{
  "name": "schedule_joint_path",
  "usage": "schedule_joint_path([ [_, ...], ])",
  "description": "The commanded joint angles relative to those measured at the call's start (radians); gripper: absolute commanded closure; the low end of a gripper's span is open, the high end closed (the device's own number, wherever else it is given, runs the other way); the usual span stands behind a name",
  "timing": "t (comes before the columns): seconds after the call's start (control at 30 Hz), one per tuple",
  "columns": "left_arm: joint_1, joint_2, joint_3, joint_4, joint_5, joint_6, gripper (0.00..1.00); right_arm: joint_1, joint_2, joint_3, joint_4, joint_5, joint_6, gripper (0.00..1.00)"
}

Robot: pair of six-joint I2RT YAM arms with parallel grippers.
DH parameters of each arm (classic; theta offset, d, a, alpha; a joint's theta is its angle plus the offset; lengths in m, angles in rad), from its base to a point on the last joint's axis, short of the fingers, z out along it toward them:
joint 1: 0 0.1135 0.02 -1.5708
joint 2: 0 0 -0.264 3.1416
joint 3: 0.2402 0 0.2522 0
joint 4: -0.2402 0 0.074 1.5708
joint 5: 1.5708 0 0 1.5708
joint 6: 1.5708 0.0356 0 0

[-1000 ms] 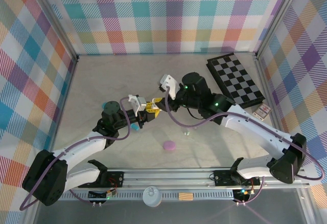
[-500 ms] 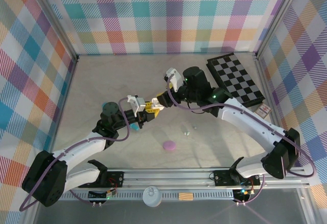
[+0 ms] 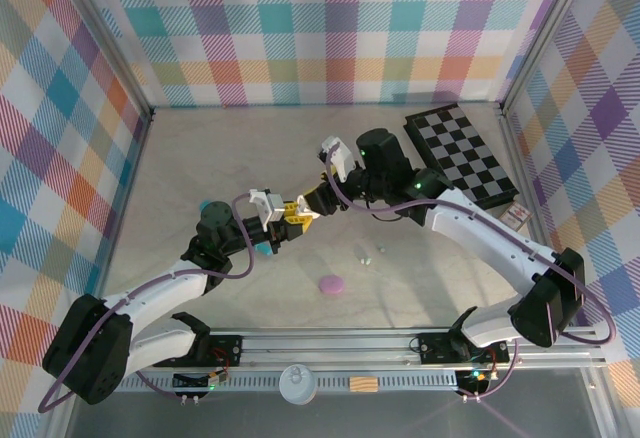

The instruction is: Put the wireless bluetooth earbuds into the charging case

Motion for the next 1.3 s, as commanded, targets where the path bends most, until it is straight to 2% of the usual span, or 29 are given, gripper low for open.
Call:
schedule_joint_path([
  [0.0,-0.007,-0.02,0.005,0.058,0.02,0.015,1.0,-0.003,-0.004,-0.009,-0.028,-0.043,-0.024,0.28],
  [0.57,-0.007,-0.033,0.025,0.073,0.024,-0.004,1.0,0.012,0.038,0.013,-0.083,-0.064,-0.067,0.26],
  [0.73,-0.007,-0.037,0.026,0.075,0.022,-0.002,1.0,0.015,0.032,0.028,-0.107,-0.11,-0.109,0.26],
  [0.9,-0.007,-0.029,0.001,0.082,0.042,0.036,1.0,0.006,-0.015,0.018,-0.022,-0.09,-0.023,0.27],
  [1.27,0.021,0.028,-0.069,0.3,0.126,0.022,1.0,-0.036,0.027,0.085,0.027,-0.133,0.081,0.27],
])
